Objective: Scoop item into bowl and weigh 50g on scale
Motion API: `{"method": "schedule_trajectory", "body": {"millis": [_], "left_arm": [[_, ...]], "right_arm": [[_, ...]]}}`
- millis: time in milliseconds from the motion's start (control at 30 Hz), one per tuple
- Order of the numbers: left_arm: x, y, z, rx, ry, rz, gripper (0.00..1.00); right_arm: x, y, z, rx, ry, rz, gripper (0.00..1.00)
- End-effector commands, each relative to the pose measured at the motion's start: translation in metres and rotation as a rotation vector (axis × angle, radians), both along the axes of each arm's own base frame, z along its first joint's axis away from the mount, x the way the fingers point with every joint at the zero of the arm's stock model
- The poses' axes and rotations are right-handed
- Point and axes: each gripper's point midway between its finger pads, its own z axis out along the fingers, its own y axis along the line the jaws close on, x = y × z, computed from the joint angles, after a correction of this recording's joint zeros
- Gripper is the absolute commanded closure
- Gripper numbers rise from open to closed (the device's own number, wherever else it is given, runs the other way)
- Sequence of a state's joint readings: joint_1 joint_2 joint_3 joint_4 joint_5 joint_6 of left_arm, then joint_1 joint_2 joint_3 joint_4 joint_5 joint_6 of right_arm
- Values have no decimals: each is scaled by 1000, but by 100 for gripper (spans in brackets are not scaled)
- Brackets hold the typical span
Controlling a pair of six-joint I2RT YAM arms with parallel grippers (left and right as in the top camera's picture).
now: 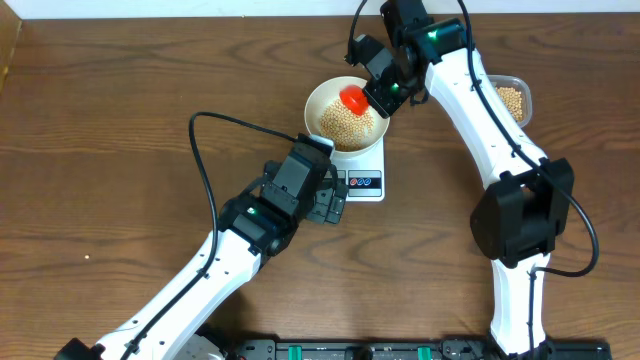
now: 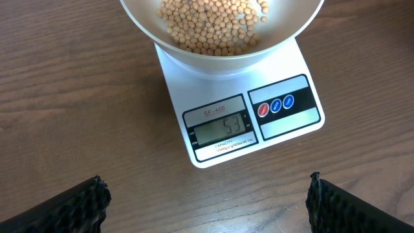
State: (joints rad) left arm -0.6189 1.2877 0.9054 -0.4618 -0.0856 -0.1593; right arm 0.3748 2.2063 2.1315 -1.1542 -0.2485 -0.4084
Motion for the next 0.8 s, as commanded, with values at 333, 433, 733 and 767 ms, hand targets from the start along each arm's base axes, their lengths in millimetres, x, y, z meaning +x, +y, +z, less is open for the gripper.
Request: {"method": "schedule_trajectory", "body": {"millis": [333, 433, 733, 767], "left_arm": [[1, 3, 1, 12, -10, 7, 1], [1, 3, 1, 12, -10, 7, 1], [1, 3, 1, 12, -10, 7, 1], [1, 3, 1, 12, -10, 7, 1]], "right_arm": [[-17, 28, -1, 88, 58, 53, 99], [-21, 30, -3, 84, 67, 60, 99], [-29, 36, -12, 79, 91, 76, 99], [-30, 37, -12, 89, 96, 80, 99]]}}
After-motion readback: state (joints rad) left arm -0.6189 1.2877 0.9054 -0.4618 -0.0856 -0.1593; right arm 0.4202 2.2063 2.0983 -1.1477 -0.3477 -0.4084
